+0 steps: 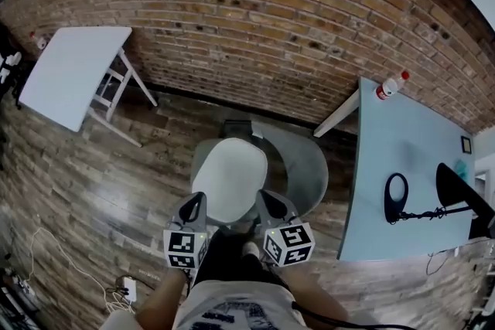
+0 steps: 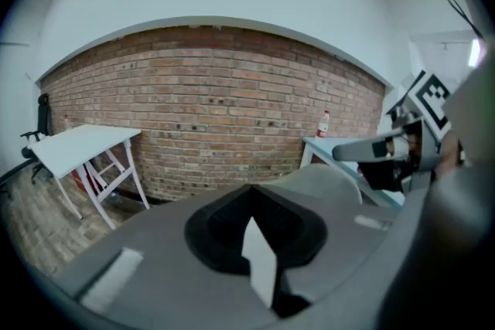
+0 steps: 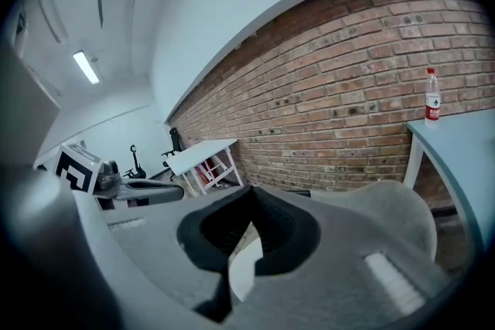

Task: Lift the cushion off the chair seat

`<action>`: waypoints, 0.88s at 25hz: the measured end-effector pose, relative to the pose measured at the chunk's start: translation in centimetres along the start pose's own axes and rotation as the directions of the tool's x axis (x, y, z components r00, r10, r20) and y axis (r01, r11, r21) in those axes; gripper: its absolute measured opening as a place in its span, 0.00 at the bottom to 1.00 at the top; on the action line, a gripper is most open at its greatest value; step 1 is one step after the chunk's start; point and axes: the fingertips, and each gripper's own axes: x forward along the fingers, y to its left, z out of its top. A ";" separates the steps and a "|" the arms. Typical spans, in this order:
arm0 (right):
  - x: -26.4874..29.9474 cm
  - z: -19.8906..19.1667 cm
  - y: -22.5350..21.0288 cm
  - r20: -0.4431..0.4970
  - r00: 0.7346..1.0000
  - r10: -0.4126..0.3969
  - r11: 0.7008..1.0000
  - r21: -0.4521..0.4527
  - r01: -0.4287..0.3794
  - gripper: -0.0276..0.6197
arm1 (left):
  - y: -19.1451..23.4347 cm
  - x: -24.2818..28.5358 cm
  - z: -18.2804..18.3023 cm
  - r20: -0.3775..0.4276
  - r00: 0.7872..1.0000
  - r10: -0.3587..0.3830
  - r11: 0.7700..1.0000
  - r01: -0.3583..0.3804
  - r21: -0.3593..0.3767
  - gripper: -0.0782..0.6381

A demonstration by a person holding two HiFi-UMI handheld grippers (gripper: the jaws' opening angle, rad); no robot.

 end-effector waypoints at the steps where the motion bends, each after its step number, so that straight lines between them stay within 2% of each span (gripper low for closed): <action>1: 1.1 -0.2 -0.4 -0.002 1.000 -0.013 1.000 0.005 0.013 0.04 | 0.6 1.0 -0.1 -0.007 1.000 -0.011 1.000 0.011 0.003 0.10; 4: 4.1 -1.0 -1.9 0.000 0.998 -0.059 0.998 0.025 0.059 0.04 | 2.6 4.0 -1.0 -0.023 0.999 -0.033 0.999 0.034 0.026 0.10; 9: 8.6 -3.2 -4.8 0.006 0.994 -0.112 0.993 0.025 0.112 0.04 | 5.4 8.9 -3.3 -0.044 0.999 -0.023 0.996 0.026 0.081 0.10; 14: 11.7 -6.4 -8.6 -0.027 0.988 -0.152 0.987 0.052 0.153 0.04 | 6.1 14.1 -6.3 -0.054 0.997 -0.056 0.996 0.059 0.062 0.10; 19: 14.7 -11.0 -11.0 -0.061 0.988 -0.144 0.985 0.084 0.149 0.04 | 7.2 18.5 -10.6 -0.092 0.992 -0.089 0.994 0.094 0.052 0.10; 22: 16.1 -13.6 -12.7 -0.082 0.982 -0.167 0.981 0.089 0.175 0.04 | 8.3 20.6 -13.1 -0.116 0.989 -0.093 0.993 0.100 0.056 0.10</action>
